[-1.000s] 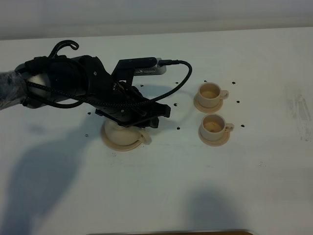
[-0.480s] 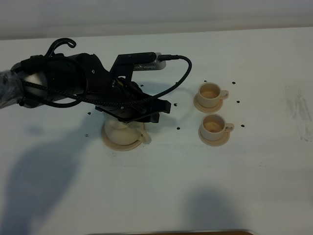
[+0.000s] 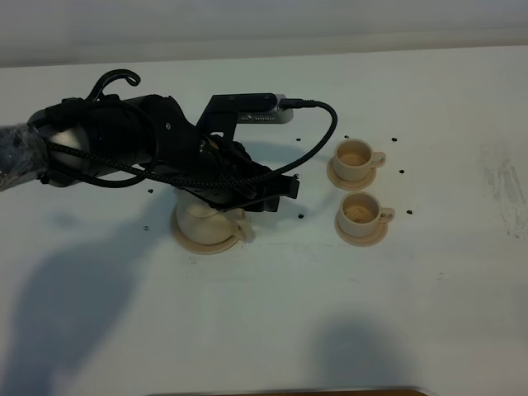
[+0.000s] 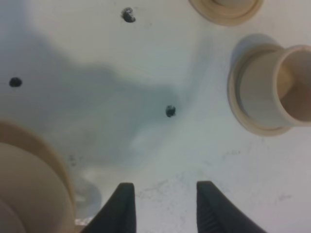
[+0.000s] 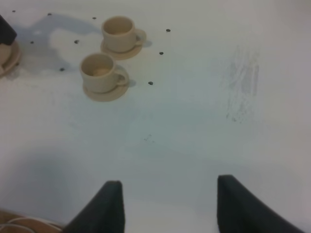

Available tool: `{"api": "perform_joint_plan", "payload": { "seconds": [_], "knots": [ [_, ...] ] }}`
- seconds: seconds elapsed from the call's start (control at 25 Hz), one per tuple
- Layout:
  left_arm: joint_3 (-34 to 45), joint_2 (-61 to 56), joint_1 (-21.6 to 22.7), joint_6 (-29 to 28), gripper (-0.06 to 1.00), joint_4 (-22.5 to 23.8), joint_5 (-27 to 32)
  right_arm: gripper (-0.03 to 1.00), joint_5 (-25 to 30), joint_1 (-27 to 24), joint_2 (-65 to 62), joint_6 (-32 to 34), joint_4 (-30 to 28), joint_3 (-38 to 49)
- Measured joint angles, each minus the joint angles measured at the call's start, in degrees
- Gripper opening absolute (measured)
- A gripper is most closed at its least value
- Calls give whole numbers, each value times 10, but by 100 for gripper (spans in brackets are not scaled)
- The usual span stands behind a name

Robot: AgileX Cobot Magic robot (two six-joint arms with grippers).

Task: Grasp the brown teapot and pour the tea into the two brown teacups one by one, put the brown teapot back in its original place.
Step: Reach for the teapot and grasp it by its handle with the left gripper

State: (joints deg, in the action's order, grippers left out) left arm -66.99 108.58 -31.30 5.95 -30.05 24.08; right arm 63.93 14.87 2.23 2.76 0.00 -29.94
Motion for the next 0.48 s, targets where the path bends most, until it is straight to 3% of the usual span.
{"api": "perform_joint_plan", "payload": {
  "seconds": [0.48],
  "knots": [
    [0,5,-1,3,29,15,11,44,0,0,0,0,0,0]
  ]
}}
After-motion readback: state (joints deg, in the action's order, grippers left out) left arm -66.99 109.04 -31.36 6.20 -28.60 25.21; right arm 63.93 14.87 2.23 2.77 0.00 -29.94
